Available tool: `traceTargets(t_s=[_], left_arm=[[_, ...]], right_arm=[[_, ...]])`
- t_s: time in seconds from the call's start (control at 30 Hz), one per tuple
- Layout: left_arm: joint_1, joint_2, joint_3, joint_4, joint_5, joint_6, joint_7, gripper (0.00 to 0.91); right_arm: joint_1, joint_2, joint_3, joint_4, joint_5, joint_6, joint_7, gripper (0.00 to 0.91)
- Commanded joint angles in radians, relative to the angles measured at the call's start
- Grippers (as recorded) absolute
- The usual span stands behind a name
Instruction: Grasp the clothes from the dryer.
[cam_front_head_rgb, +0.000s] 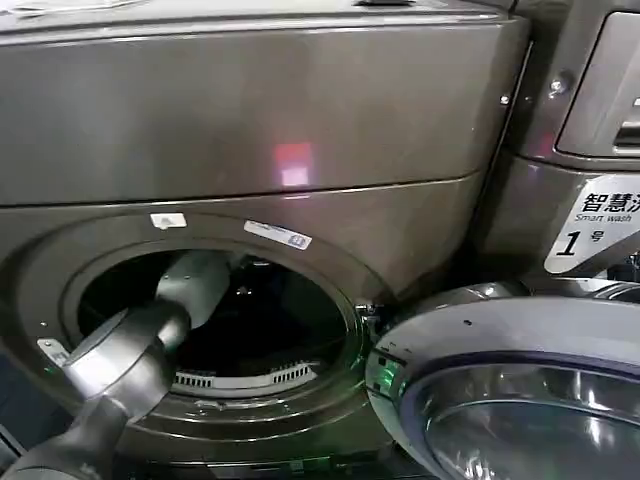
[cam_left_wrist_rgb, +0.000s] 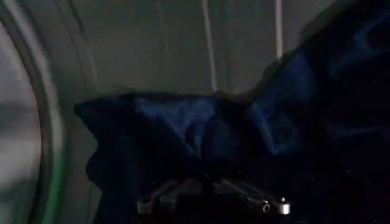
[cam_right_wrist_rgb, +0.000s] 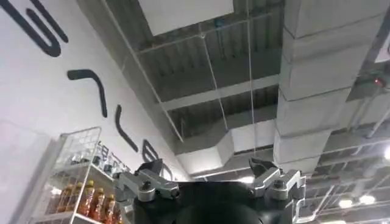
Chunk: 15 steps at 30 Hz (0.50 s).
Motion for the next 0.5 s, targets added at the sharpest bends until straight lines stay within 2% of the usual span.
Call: traceTargets(t_s=[0.03,0.13,0.3,0.37,0.5], left_arm=[[0.006,0.004,-0.02,-0.02,-0.008,0.0,0.01,0.0],[0.006,0.017,-0.042,-0.061,-0.002,0.005,0.023,0.0],[0.043,0.029,-0.344,-0.159,-0.041,0.064,-0.126,0.0],[0.116,0.058,-0.467,-0.276,-0.08,0.098,-0.222,0.0],[0.28,0.104,-0.614,-0.542,-0.183,0.15,-0.371,0.0]], right_arm=[[0.003,0.002,-0.002,-0.002,-0.002,0.001,0.0,0.907],[0.006,-0.001,-0.004,-0.006,-0.002,0.001,0.002,0.907],[0.007,0.002,-0.004,-0.007,-0.003,0.003,0.003,0.907],[0.008,0.001,-0.005,-0.004,-0.003,0.004,0.003,0.907],[0.013,-0.009,-0.013,0.002,-0.004,0.004,0.008,0.907]])
